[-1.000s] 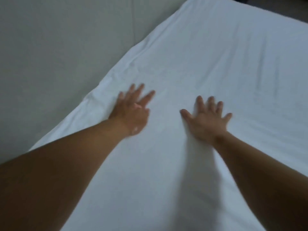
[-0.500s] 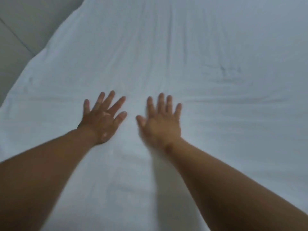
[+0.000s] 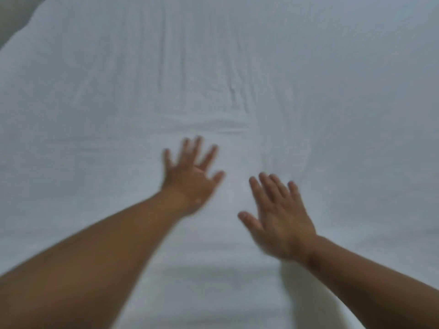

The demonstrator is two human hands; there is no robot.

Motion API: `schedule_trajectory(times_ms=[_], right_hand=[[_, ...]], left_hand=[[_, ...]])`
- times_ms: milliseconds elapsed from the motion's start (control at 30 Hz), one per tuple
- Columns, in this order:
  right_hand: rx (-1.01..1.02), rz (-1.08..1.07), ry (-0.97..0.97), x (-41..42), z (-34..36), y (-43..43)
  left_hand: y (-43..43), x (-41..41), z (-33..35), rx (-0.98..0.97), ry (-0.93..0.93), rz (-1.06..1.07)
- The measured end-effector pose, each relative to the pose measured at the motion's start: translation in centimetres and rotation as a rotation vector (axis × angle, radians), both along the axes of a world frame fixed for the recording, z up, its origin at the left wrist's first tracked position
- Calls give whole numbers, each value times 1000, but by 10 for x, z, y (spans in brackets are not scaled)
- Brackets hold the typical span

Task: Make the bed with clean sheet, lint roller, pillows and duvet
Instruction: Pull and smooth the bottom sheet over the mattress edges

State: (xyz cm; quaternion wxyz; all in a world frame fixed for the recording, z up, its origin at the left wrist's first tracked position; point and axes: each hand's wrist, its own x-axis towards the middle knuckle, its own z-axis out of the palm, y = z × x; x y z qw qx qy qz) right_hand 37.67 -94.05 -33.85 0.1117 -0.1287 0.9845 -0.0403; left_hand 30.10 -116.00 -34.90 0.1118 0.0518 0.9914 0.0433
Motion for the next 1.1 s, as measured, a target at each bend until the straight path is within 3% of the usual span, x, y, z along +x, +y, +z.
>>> schedule_trajectory(times_ms=[100,200,300,467,567,633,700,767,933,1100], right_hand=[[7,122,-13,-22,23,25],[81,-27,29,-42,14,60],[76,-35,-33,8,-12,75],[78,155,-110,134,3,99],[70,314,-181,166,9,115],[55,228,-132,156,12,120],[62,16,-136,165,8,121],[47,-42,-86,211,-2,117],[-41,105,-95,341,0,123],[-240,163,-152,399,15,137]], left_hand=[[67,33,-4,-89,-41,-218],[57,59,-7,-110,-18,-335],[49,84,-6,-108,-29,-348],[56,161,5,-116,-72,-382],[66,218,13,-121,-102,-691],[70,226,18,-143,-134,-857],[70,236,16,-132,-131,-788],[74,271,10,-63,-56,-689],[90,400,6,116,-36,-791],[103,428,23,227,9,-675]])
